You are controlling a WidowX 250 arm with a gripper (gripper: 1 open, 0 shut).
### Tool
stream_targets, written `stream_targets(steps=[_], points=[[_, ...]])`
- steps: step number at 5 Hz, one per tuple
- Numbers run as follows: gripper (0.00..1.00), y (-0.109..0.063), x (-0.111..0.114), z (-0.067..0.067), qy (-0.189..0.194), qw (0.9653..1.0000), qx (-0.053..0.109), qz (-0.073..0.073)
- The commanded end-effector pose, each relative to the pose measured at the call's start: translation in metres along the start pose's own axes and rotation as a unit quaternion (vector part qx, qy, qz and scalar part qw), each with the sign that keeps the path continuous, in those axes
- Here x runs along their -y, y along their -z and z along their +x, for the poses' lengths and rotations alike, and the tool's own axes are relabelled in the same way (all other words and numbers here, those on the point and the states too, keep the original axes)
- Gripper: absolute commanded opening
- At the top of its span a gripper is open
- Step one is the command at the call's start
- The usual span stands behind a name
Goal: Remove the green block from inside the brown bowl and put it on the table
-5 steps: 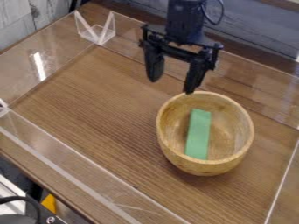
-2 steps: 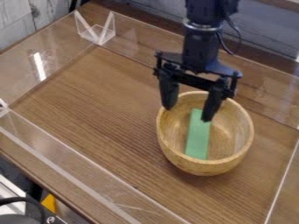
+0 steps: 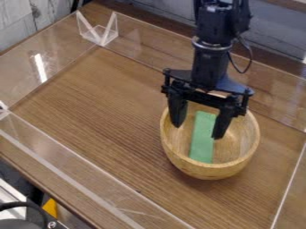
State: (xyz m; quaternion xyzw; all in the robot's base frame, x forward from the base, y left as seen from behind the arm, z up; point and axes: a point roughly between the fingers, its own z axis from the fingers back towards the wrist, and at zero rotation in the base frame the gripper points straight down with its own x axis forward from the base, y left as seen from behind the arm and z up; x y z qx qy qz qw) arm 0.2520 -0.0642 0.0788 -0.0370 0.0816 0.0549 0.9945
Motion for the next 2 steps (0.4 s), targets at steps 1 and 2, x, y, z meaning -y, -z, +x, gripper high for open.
stream_targets(steps=[1,2], points=[[1.0,-0.0094,0.0057,0.0022,-0.004,0.9994,0.033,-0.012],[1.0,-0.0052,0.0063,0.0038,-0.015,0.9991,0.037,-0.014]])
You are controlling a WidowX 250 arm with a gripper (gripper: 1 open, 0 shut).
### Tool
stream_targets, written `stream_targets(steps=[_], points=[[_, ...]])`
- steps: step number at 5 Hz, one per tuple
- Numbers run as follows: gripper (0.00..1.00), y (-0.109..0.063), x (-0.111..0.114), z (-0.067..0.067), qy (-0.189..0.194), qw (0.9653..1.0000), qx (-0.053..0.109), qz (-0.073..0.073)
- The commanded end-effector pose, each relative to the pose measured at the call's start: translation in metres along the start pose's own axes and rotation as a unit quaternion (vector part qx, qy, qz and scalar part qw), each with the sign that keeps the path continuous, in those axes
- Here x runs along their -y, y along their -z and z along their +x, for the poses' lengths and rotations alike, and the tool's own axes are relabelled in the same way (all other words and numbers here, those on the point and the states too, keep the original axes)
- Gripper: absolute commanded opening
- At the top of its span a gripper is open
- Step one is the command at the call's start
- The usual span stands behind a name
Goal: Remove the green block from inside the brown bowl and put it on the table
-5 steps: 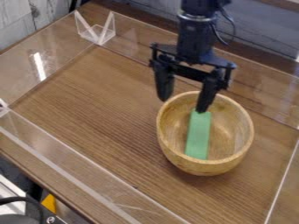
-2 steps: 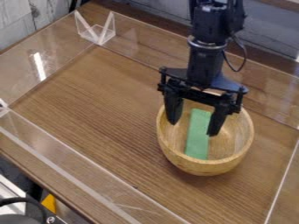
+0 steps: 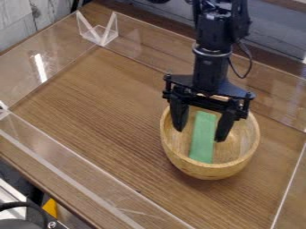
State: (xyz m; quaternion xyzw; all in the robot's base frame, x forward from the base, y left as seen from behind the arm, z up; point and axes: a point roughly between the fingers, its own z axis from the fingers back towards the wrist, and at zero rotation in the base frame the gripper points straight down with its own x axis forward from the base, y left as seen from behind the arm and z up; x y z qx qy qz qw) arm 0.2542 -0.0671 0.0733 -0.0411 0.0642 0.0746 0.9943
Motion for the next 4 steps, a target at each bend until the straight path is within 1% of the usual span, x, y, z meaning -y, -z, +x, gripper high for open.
stream_targets(steps=[1,3,4], points=[[1.0,-0.006,0.004,0.003,-0.005,0.9997,0.024,-0.01],[1.0,0.005,0.006,0.006,-0.014,0.9993,0.032,-0.011],[1.0,0.009,0.005,0.008,-0.018,0.9993,0.032,-0.011]])
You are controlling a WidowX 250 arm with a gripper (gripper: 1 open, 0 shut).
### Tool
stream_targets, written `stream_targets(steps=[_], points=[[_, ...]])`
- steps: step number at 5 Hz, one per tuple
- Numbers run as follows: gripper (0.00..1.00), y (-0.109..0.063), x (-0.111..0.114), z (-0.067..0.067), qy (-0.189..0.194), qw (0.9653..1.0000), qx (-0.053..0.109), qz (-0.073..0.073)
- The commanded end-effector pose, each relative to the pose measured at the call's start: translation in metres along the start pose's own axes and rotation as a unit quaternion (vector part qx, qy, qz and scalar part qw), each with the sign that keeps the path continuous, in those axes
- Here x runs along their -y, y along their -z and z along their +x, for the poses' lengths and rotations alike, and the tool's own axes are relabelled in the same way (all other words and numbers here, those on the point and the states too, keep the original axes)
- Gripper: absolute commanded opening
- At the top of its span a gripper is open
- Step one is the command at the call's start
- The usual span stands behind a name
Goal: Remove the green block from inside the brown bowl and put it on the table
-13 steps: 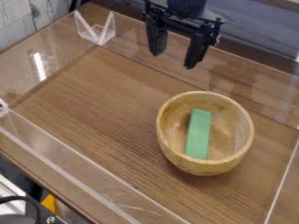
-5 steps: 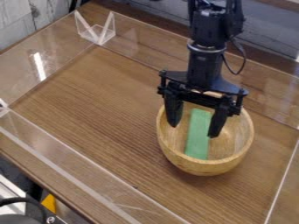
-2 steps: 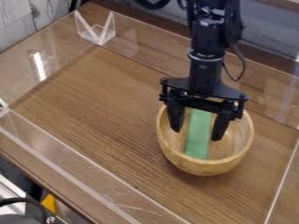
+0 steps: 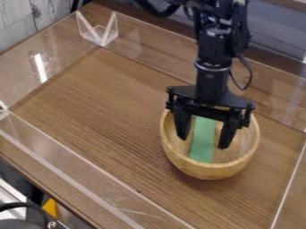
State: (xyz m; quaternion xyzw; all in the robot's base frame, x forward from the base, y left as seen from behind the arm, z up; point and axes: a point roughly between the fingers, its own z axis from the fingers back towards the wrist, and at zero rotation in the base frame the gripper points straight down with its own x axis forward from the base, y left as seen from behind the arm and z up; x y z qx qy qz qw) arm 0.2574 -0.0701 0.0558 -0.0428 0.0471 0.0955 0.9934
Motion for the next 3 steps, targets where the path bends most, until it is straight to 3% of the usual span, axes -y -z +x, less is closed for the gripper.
stream_targets(steps=[1,3], points=[[1.0,-0.0049,0.0017,0.004,-0.005,0.9999,0.013,-0.009],[1.0,-0.0019,0.0005,0.0064,-0.017,0.9997,0.009,-0.011]])
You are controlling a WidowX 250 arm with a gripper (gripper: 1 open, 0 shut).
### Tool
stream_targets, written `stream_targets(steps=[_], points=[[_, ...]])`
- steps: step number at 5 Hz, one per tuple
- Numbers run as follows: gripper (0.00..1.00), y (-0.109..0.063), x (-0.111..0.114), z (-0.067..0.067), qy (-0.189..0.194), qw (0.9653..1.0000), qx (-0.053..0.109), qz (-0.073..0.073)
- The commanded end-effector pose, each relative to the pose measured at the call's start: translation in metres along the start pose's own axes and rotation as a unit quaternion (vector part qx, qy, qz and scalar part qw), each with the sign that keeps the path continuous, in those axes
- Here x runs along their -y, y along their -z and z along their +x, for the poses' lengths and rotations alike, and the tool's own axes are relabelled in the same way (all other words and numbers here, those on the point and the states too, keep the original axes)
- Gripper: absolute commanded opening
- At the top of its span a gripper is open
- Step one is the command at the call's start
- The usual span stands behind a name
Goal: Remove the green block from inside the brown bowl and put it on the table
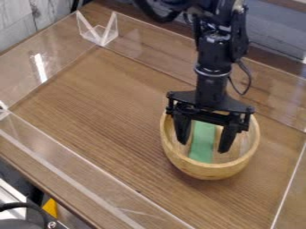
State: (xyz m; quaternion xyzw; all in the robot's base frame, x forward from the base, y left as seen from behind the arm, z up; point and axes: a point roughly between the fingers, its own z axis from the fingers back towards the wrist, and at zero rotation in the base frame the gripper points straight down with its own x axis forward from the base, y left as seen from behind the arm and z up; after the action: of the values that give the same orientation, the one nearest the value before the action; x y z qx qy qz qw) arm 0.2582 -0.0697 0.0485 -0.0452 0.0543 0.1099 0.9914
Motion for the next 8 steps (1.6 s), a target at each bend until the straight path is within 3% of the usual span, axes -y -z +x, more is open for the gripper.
stream_targets(steps=[1,3,4,7,8], points=[[1.0,-0.009,0.002,0.006,-0.007,0.9999,0.013,-0.01],[1.0,-0.008,0.002,0.008,-0.012,0.9998,0.007,-0.011],[0.0,-0.008,0.003,0.009,-0.015,0.9998,0.004,-0.011],[0.0,-0.084,-0.011,0.008,-0.018,0.997,0.041,-0.064],[0.0,-0.107,-0.023,0.006,-0.022,0.9957,0.051,-0.074]])
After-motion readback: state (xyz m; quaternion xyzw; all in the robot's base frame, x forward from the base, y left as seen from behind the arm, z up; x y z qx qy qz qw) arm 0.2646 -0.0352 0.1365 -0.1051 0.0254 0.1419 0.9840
